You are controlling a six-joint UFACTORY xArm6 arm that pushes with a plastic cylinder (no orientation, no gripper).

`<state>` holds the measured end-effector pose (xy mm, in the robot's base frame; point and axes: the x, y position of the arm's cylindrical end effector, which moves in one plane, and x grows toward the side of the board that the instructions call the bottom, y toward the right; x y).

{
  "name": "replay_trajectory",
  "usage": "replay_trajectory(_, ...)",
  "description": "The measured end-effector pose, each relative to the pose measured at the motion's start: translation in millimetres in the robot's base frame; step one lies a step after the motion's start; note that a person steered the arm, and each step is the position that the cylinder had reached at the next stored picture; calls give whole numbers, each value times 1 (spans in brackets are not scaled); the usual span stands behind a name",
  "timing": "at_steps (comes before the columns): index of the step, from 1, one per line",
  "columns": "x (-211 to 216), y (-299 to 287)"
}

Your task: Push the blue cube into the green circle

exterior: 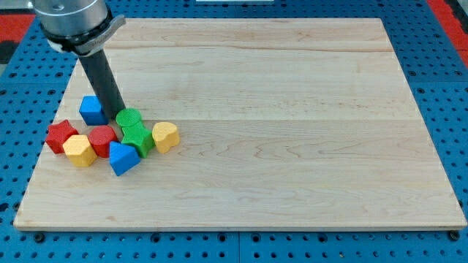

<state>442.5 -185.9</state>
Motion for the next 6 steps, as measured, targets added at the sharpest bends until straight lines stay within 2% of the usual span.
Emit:
replay_trajectory(1,12,8)
replay_trajectory(2,3,13)
replay_trajectory(3,-36,18)
replay_trajectory(4,-51,-27)
replay_trajectory(5,-45,-67)
replay_trajectory(6,-17,-26)
